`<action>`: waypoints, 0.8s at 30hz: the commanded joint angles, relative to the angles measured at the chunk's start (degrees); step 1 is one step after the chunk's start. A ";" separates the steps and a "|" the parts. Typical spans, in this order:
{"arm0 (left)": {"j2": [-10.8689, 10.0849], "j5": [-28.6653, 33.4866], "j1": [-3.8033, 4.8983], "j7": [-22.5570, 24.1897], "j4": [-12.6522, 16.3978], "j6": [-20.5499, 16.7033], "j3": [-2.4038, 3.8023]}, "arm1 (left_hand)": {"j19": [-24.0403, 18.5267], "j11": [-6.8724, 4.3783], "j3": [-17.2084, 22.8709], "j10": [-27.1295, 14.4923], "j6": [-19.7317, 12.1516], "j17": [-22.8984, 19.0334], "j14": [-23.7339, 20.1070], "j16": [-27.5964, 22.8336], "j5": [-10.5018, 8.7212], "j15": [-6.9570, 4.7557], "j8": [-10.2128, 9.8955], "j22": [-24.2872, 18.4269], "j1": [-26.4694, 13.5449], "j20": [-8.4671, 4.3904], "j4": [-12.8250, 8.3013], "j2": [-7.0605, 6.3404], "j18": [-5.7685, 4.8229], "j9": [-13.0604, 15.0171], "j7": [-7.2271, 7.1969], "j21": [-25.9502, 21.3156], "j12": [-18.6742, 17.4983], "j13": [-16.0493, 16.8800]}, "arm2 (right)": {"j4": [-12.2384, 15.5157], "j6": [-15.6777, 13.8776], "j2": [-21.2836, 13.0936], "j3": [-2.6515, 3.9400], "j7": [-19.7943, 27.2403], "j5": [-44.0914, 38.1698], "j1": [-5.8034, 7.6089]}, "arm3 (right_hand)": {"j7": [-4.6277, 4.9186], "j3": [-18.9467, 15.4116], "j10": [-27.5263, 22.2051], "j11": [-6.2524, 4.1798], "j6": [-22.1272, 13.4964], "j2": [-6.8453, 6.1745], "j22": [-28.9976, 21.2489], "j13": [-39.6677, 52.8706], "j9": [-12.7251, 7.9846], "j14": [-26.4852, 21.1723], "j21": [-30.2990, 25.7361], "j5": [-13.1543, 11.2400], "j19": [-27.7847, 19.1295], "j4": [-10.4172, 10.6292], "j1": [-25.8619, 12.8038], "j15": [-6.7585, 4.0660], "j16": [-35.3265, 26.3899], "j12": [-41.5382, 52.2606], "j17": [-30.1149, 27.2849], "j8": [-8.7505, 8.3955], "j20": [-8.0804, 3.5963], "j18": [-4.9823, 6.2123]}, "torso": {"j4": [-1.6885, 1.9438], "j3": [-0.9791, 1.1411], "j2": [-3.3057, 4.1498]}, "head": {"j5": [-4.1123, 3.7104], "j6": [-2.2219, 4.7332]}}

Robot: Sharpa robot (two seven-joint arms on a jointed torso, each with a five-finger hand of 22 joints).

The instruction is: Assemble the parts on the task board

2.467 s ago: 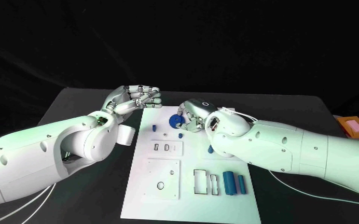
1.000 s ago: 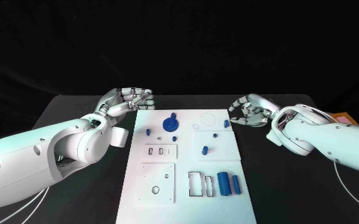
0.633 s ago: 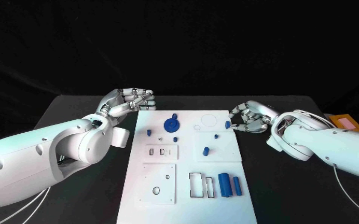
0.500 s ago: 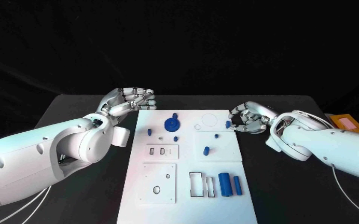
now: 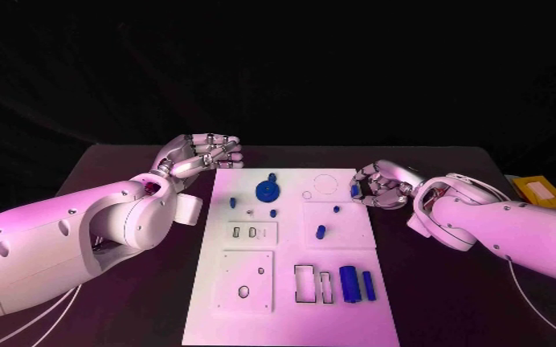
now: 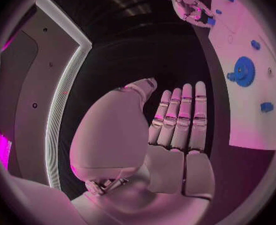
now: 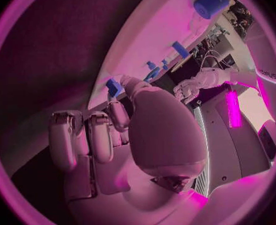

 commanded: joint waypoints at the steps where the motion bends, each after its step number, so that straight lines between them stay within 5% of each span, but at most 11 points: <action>1: 0.10 0.12 0.05 0.58 0.08 0.86 0.05 | -0.28 -0.13 0.05 -0.18 -0.39 0.05 -0.41 -0.18 -0.17 -0.09 -0.29 -0.07 -0.26 0.07 -0.31 0.34 0.65 0.07 0.85 0.23 0.00 0.05 | -0.15 0.48 0.24 -0.02 -0.60 -0.80 -0.10 | -0.07 0.59 0.24 0.11 0.80 1.02 10.24 0.19 0.11 4.71 -0.12 0.18 1.82 0.06 0.03 -0.12 0.31 0.50 9.30 0.05 -0.27 -0.17 | -0.04 0.02 -0.03 | -0.02 0.05; 9: 0.20 0.12 0.05 0.55 0.06 0.83 0.05 | -0.28 -0.13 0.05 -0.18 -0.39 0.05 -0.41 -0.18 -0.17 -0.09 -0.29 -0.07 -0.26 0.07 -0.31 0.34 0.65 0.07 0.85 0.23 0.00 0.05 | -0.64 -0.16 0.52 -0.02 -1.20 -0.81 -0.11 | -0.51 1.79 0.53 -0.26 2.88 2.52 10.40 0.47 0.43 4.73 -0.05 0.03 1.94 0.16 -0.21 -0.41 0.33 0.73 9.38 0.68 -0.45 -0.20 | 0.04 -0.04 -0.08 | -0.20 0.07; 13: 0.21 0.12 0.05 0.52 0.06 0.81 0.05 | -0.30 -0.11 0.09 -0.21 -0.42 0.07 -0.42 -0.22 -0.17 -0.08 -0.31 -0.08 -0.31 0.07 -0.37 0.35 0.65 0.07 0.88 0.24 -0.02 0.04 | -0.80 -0.89 0.55 -0.02 -1.24 -0.79 -0.11 | -0.89 3.05 0.81 -0.59 3.78 3.70 10.60 0.75 0.64 4.73 0.08 -1.97 2.10 -0.24 0.01 -0.70 0.32 0.93 9.41 1.02 -0.71 -0.25 | 0.06 -0.01 -0.03 | -0.05 0.12; 20: 0.20 0.12 0.05 0.29 0.04 0.80 0.05 | -0.33 0.01 0.13 -0.39 -0.60 0.12 -0.43 -0.29 -0.18 -0.03 -0.41 -0.10 -0.59 0.10 -0.36 0.37 0.64 0.05 1.06 0.25 -0.10 0.01 | -0.97 -3.47 0.74 -0.02 -0.31 -0.45 -0.11 | -2.55 4.68 2.49 -1.95 6.94 6.11 11.29 2.35 2.08 4.81 0.63 -2.80 2.68 -1.25 0.02 -1.80 0.38 2.16 9.67 3.62 -1.61 -0.44 | 0.02 -0.02 -0.03 | 0.09 0.09; 24: 0.17 0.12 0.05 0.23 0.05 0.80 0.05 | -0.34 0.04 0.14 -0.45 -0.67 0.13 -0.44 -0.31 -0.18 -0.02 -0.45 -0.11 -0.63 0.10 -0.38 0.36 0.64 0.04 1.10 0.25 -0.12 0.00 | -0.75 -5.08 0.73 -0.01 -0.04 -0.40 -0.11 | -2.81 4.91 2.74 -2.20 7.02 6.39 11.37 2.56 2.34 4.80 0.69 -2.67 2.74 -1.59 0.09 -2.04 0.36 2.28 9.65 3.98 -1.84 -0.47 | 0.02 -0.04 -0.03 | 0.12 0.07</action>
